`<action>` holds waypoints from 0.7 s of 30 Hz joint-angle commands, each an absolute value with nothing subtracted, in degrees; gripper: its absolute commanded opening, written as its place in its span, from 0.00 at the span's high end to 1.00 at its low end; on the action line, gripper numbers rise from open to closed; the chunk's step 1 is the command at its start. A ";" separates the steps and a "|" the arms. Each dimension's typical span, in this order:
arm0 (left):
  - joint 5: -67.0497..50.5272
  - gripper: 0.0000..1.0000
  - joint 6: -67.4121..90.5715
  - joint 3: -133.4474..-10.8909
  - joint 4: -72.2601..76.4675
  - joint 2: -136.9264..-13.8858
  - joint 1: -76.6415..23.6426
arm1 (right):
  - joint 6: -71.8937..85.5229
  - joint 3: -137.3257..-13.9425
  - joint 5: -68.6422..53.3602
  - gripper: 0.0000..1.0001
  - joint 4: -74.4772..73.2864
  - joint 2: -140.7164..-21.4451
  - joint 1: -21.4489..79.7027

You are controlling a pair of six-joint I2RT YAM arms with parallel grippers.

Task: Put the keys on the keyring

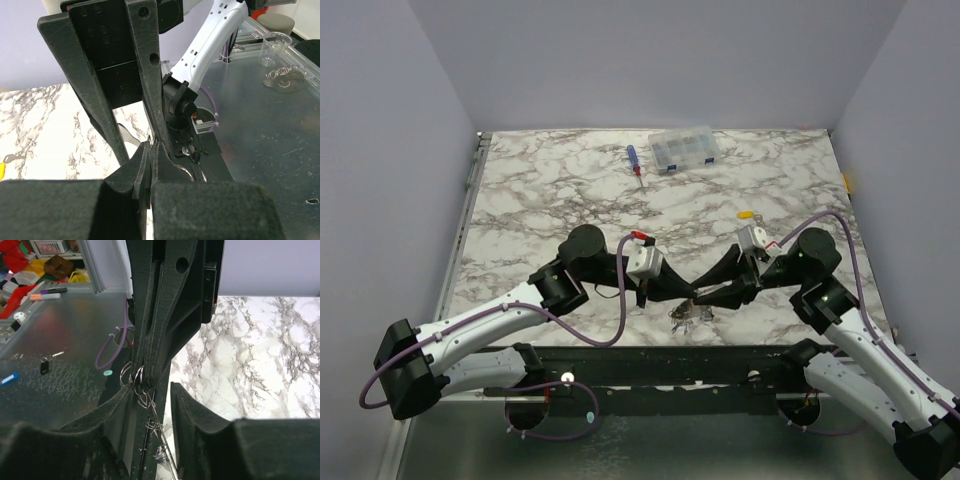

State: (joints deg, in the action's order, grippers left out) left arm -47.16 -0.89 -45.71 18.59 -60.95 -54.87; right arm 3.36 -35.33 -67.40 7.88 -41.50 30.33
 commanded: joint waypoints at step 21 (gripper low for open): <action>-46.77 1.00 2.90 -43.60 27.68 -59.14 -53.18 | -0.18 -35.66 -67.90 0.70 7.79 -42.59 31.55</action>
State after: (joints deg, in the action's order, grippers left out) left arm -47.11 2.57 -44.07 23.97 -60.16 -53.58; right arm -0.05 -35.29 -68.01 6.52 -42.63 31.18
